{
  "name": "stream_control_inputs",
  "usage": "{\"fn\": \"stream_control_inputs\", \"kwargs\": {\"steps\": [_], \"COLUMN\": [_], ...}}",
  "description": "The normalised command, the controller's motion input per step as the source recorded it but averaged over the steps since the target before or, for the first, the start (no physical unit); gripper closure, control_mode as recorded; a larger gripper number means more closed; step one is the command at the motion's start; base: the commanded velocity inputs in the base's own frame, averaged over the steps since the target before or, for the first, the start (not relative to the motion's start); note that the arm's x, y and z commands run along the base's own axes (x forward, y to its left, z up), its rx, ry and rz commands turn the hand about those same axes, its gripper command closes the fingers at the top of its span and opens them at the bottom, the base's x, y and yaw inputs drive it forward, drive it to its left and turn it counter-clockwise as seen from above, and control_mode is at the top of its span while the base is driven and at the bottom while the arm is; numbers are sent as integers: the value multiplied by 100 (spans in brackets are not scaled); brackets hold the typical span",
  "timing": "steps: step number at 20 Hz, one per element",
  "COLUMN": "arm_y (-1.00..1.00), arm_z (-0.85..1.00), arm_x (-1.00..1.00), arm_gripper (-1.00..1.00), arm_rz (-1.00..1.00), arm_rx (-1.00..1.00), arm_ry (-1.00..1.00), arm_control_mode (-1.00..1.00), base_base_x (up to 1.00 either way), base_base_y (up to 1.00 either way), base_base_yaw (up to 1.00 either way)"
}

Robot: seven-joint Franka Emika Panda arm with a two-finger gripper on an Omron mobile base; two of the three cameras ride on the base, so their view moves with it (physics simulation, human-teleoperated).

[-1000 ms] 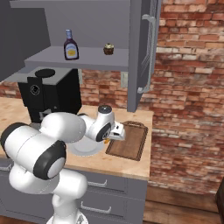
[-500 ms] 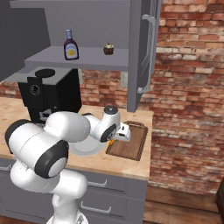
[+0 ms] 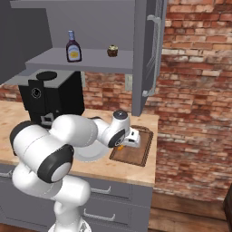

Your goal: Pick the shrimp from the plate and place it on the cutting board. Then pick the condiment bottle from the cabinet and place it next to the cutting board.

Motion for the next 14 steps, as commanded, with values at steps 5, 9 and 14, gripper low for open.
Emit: {"fn": "stream_control_inputs", "kwargs": {"steps": [5,9,14], "arm_y": [-12,-7,0], "arm_z": [0,-1,-6], "arm_x": [0,0,0], "arm_gripper": [100,100,100], "arm_rz": [0,0,0], "arm_rx": [0,0,0], "arm_ry": [0,0,-1], "arm_control_mode": [-100,-100,-100], "base_base_x": [0,0,0], "base_base_y": [0,0,0], "base_base_yaw": [0,0,0]}}
